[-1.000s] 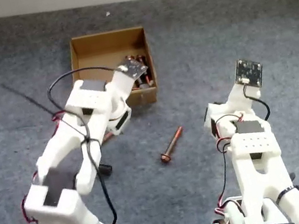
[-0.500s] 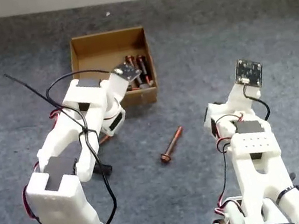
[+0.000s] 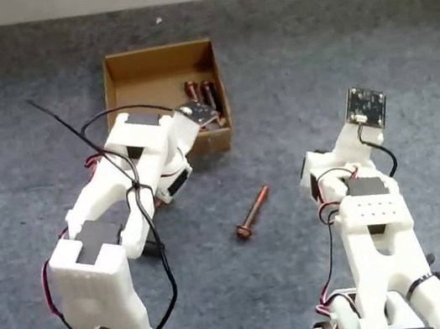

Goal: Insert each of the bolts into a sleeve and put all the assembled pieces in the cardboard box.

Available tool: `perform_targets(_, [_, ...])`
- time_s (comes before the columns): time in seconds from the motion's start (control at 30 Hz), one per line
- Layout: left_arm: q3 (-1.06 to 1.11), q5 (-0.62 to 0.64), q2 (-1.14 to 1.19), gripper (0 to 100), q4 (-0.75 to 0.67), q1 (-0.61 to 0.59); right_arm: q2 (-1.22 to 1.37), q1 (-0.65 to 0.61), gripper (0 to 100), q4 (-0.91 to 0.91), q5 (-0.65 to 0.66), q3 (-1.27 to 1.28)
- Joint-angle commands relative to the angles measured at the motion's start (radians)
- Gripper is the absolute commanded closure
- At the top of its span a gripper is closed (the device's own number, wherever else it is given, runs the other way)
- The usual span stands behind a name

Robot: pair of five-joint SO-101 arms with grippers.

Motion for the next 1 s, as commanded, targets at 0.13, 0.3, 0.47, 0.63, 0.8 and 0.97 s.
perform_targets(0.13, [0.021, 0.305, -0.332, 99, 0.041, 0.004, -0.030, 0.007, 99.5, -0.021, -0.005, -0.007])
perform_targets(0.3, [0.070, 0.566, -0.504, 99, 0.043, 0.007, -0.030, 0.007, 99.5, -0.021, -0.005, -0.007])
perform_targets(0.47, [0.142, 0.732, -0.591, 99, 0.037, 0.004, -0.030, 0.007, 99.5, -0.021, -0.005, -0.007])
perform_targets(0.63, [0.206, 0.827, -0.671, 99, 0.035, -0.001, -0.030, 0.007, 99.5, -0.021, -0.005, -0.007])
perform_targets(0.8, [0.331, 1.261, -0.745, 99, -0.011, -0.010, -0.030, 0.007, 99.5, -0.021, -0.005, -0.007])
perform_targets(0.97, [0.469, 1.475, -0.809, 99, -0.087, -0.056, -0.030, 0.007, 99.5, -0.021, -0.005, -0.007])
